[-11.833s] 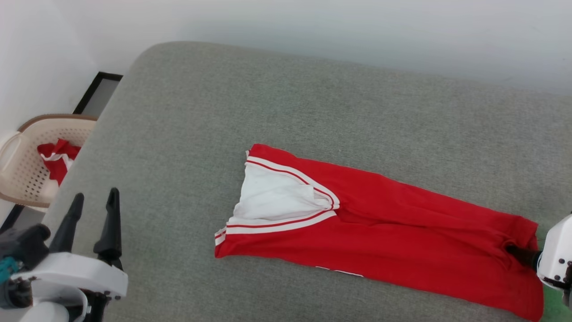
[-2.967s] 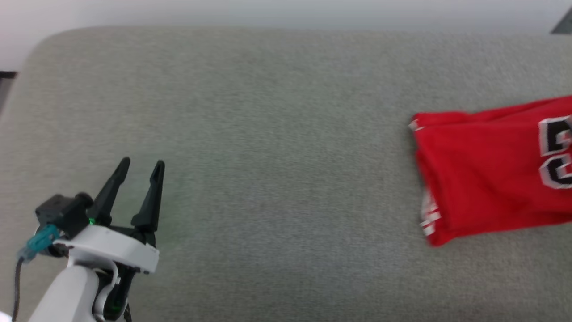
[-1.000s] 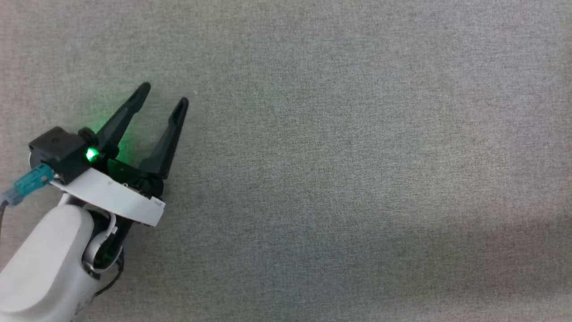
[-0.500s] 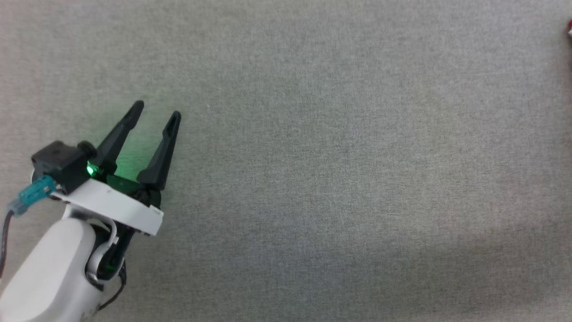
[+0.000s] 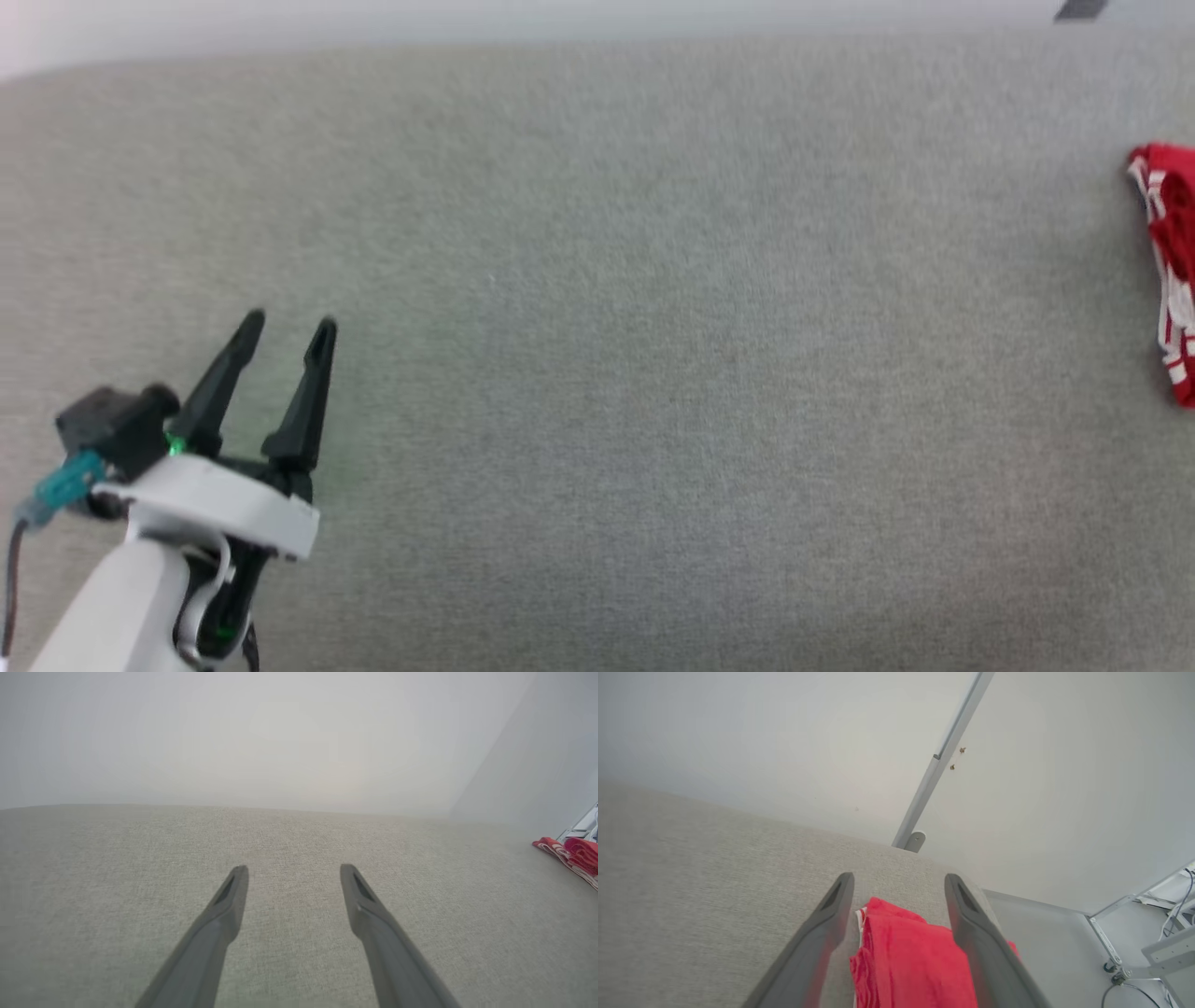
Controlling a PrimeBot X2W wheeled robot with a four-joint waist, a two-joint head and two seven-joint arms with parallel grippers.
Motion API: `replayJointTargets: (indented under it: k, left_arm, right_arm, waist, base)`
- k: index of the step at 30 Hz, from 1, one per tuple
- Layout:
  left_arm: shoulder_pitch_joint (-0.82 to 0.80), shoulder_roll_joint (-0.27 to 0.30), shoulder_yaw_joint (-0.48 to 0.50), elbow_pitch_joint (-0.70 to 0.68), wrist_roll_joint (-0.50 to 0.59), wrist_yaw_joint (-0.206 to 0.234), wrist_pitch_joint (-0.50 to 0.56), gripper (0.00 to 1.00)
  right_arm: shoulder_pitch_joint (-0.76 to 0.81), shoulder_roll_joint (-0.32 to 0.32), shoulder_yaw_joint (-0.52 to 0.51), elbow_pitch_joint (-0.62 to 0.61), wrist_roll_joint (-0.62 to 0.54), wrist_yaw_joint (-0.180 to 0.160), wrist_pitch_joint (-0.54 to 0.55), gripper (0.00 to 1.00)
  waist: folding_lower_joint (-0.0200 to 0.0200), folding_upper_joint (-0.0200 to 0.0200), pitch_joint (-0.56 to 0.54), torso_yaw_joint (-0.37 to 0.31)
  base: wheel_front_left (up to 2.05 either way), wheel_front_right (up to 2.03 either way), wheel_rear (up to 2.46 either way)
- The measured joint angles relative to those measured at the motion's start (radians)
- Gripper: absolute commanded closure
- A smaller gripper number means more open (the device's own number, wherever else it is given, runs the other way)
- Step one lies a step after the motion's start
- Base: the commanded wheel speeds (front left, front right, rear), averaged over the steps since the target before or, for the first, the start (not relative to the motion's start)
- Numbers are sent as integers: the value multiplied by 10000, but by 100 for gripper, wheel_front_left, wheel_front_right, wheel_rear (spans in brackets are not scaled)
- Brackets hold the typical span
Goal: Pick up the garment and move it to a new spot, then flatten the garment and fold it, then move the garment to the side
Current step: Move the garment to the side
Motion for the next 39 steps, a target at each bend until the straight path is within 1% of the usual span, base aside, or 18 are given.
replayJointTargets:
  k: [8, 15, 23, 28, 34, 39]
  left_arm:
    - [1172, -341, 976, 232, 322, 29, 0, 0]
    - [2118, -608, 1843, 265, 648, 35, 0, 0]
    - [2991, -734, 2692, 226, 957, 33, 0, 0]
    - [3346, -982, 3160, 151, 1195, 31, 0, 0]
    - [3701, -1057, 3335, 105, 1607, 19, 0, 0]
    - [4028, -1055, 3256, 0, 1616, 19, 0, 0]
  right_arm:
    - [994, 639, 993, 21, 644, 0, -984, 0]
    - [2090, 1062, 1325, -13, 1104, 0, -1584, 0]
    - [3379, 1407, 1283, -502, 1325, 0, -1912, 0]
    - [4111, 1605, 1108, -1028, 1323, 0, -1992, 0]
    - [4933, 1879, 861, -1776, 1266, 0, -2033, 0]
    - [5622, 2100, 633, -2336, 1149, 0, -2044, 0]
  waist:
    - [1, 0, -1167, 327]
    - [1, 0, -2150, 580]
    - [0, 0, -3003, 777]
    - [0, 0, -3272, 790]
    - [0, 0, -3419, 713]
    - [0, 0, -3473, 635]
  base:
    - [0, 0, 0]
    - [0, 0, 0]
    - [0, 0, 0]
    - [0, 0, 0]
    - [0, 0, 0]
    - [0, 0, 0]
